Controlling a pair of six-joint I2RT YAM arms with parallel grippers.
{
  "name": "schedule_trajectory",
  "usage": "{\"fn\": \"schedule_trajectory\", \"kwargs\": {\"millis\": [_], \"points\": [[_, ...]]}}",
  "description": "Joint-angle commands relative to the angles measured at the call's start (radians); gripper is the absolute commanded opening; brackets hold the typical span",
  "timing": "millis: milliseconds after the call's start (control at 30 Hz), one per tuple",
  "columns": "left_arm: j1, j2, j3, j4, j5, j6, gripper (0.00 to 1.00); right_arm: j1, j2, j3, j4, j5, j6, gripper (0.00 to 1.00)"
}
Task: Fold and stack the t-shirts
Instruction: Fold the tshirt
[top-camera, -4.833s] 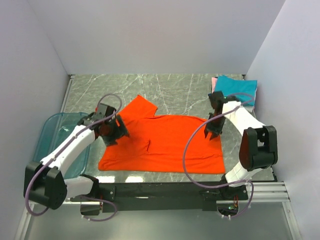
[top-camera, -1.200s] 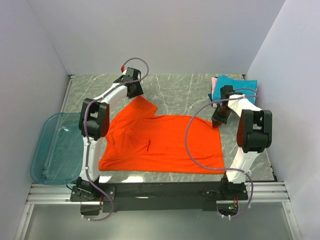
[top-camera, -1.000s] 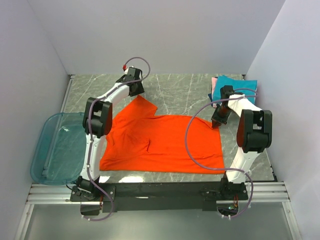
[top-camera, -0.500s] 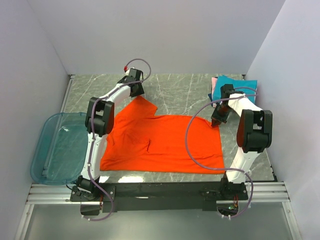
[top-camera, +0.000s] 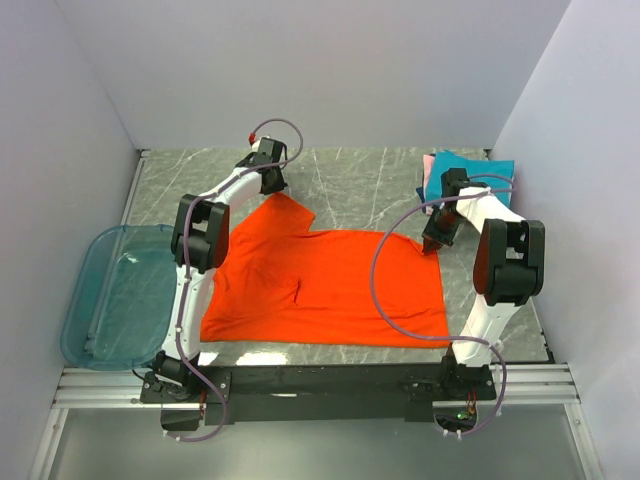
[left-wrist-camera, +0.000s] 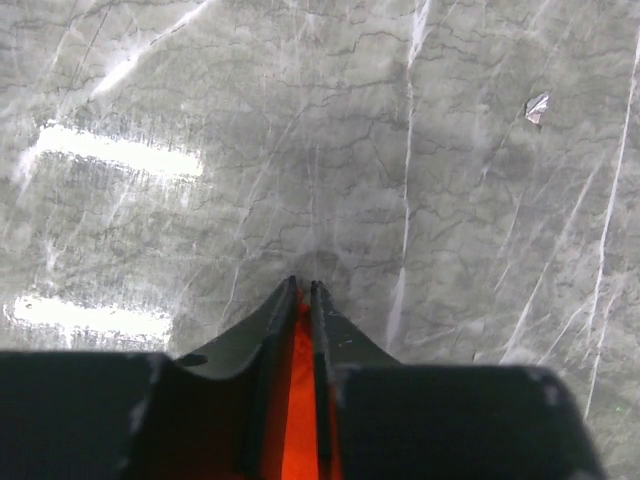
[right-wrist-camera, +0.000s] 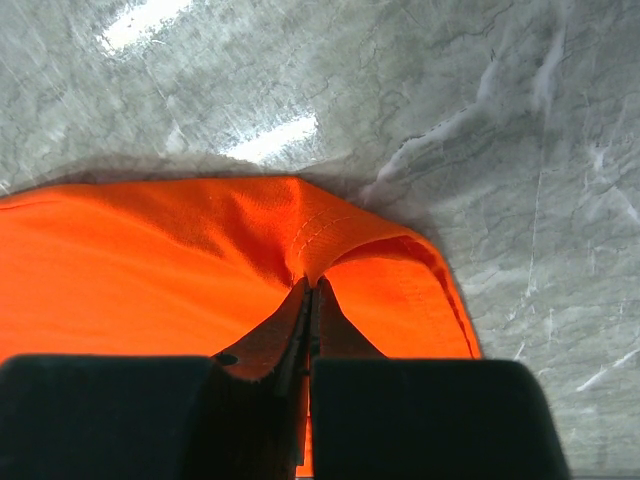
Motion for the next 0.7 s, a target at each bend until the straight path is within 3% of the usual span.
{"fn": "schedule_trajectory", "kwargs": {"millis": [0,133,667], "points": [[-0.009,0.021,0.029,-0.022,-0.007,0.012,0.14,-0.004,-0.008,0.037,-0.013,-0.010,-0.004,0.00],[-0.012,0.026,0.035,-0.023,0.006,0.011,0.00,-0.004,-0.011,0.053,-0.022,-0.010,-0.002,0.00],[-0.001,-0.012,0.127,0.036,0.021,0.019,0.00,-0.007,0.046,0.208,-0.092,0.013,-0.002,0.00]]}}
